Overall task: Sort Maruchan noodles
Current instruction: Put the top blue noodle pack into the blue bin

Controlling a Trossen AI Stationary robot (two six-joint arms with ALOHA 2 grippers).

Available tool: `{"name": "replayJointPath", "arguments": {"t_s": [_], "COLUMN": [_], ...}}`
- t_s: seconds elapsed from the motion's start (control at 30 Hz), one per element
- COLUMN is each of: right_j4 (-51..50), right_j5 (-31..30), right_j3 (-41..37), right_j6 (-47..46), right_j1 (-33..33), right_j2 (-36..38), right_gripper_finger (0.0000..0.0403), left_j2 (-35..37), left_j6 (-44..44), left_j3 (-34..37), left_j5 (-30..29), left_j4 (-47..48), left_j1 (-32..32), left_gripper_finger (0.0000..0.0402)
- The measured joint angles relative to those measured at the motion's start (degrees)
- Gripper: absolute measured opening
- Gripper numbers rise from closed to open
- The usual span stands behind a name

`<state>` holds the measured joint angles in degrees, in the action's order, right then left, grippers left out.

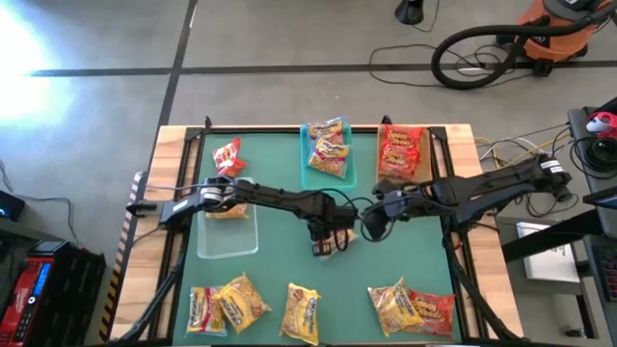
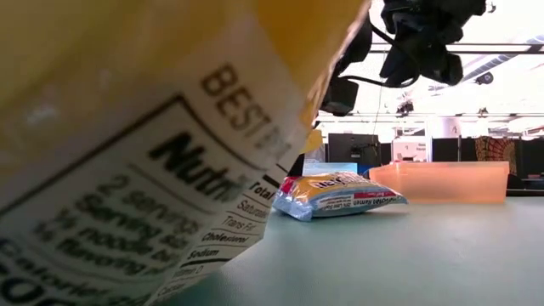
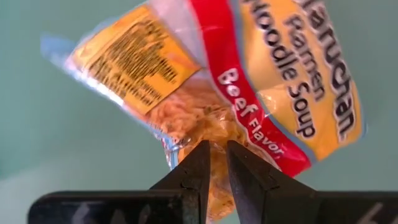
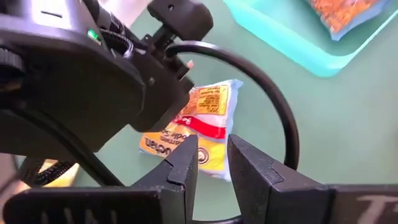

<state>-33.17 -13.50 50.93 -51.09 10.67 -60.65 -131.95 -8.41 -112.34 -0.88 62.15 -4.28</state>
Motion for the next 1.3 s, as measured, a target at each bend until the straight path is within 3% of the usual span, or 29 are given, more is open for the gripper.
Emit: {"name": "replayJointPath", "arguments": {"t_s": [0.27,0.5,0.7,0.93,1.1,1.3], "right_j4": [-0.21,-0.14,-0.68,-0.84,-0.83,-0.87], "right_j5": [4.55,1.01,-3.61,-3.63,-3.55,-3.13], "right_j3": [2.36,4.92,4.48,4.02,3.98,3.96], "right_j6": [-1.91,-2.31,-2.04,-1.57,-1.44,-1.44], "right_j1": [0.28,2.32,2.83,2.83,2.83,2.83], "right_j2": [9.11,15.81,16.60,13.91,11.92,11.02], "right_gripper_finger": [0.0079,0.0079,0.0079,0.0079,0.0079,0.0079], "left_j2": [0.71,3.89,8.24,10.24,10.18,11.64], "left_j6": [0.81,-4.72,-15.41,-26.43,-33.19,-42.77], "left_j3": [4.52,11.95,21.29,30.20,32.02,33.56], "left_j5": [0.23,2.27,14.85,21.85,20.87,7.44], "left_j4": [-0.53,-4.65,-22.37,-40.22,-48.53,-50.64], "left_j1": [0.42,0.20,0.11,1.36,2.19,3.23], "left_gripper_finger": [0.0039,0.0039,0.0039,0.0039,0.0039,0.0039]}}
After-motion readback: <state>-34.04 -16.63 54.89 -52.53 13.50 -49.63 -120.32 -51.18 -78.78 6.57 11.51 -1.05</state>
